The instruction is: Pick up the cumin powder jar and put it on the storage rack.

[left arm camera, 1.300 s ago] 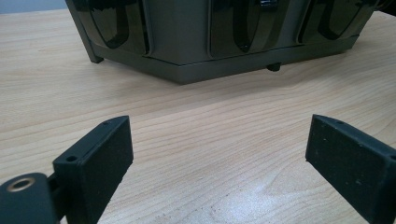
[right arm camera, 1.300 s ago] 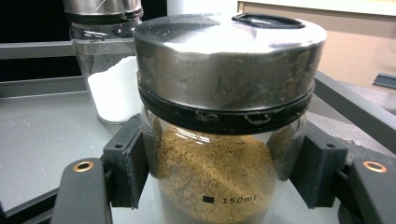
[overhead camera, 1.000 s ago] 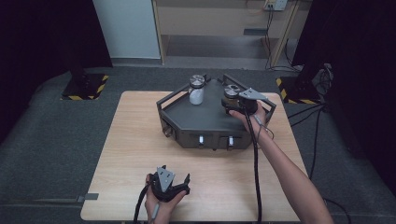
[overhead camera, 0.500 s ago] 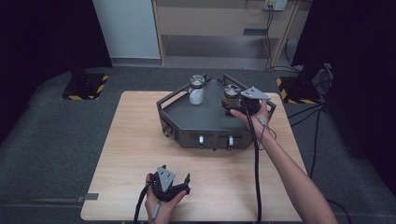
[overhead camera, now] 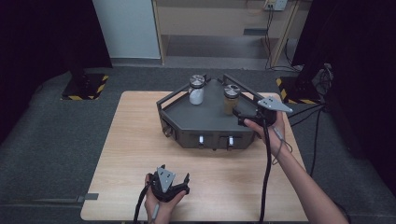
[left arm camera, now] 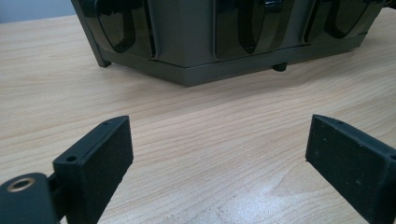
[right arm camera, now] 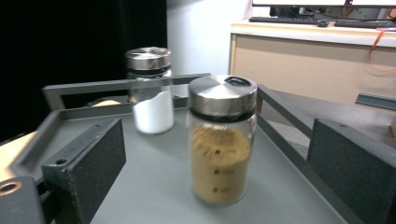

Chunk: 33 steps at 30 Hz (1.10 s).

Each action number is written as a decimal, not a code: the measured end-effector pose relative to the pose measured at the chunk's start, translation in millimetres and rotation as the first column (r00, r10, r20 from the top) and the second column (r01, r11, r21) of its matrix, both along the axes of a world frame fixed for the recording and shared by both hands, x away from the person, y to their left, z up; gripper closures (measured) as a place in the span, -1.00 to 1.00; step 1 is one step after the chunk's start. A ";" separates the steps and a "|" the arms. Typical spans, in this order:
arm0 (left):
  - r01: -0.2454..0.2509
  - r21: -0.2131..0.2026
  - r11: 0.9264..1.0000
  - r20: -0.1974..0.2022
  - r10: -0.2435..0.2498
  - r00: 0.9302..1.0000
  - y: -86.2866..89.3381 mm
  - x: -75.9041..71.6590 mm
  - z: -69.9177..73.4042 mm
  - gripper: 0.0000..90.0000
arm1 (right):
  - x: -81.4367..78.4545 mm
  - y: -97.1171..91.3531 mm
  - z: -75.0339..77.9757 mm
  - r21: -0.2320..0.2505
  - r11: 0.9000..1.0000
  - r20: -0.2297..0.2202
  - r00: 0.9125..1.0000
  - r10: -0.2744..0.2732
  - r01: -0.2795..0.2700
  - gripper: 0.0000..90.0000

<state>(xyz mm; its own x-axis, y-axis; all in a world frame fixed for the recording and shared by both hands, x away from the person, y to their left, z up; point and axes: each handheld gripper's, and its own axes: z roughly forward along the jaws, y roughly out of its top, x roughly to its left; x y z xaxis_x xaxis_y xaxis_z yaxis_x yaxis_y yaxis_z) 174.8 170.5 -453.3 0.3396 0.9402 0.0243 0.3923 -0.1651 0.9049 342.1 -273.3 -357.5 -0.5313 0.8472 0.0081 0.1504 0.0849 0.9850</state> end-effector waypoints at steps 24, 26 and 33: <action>0.017 0.018 1.000 0.025 -0.017 1.000 -2.4 -7.4 3.0 -0.86 | -130.6 -49.3 -22.1 0.056 0.998 0.015 0.999 -0.041 0.040 -0.89; 0.021 0.019 1.000 0.029 -0.022 0.999 -2.4 -7.9 3.0 -0.86 | -141.1 -53.0 -25.1 0.054 0.997 0.010 0.999 -0.052 0.051 -0.89; 0.022 0.019 1.000 0.033 -0.023 0.999 -2.0 -8.7 2.9 -0.86 | -171.6 -63.9 -43.9 0.041 0.995 -0.048 0.995 -0.085 0.087 -0.91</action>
<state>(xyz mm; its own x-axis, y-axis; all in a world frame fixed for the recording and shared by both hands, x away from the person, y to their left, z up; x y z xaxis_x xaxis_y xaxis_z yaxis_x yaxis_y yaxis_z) 166.1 168.6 -450.3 0.3595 0.9316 0.0530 0.3584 -0.1903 0.9140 170.5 -337.2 -401.4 -0.4543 0.8882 0.0688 0.2010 0.0270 0.9792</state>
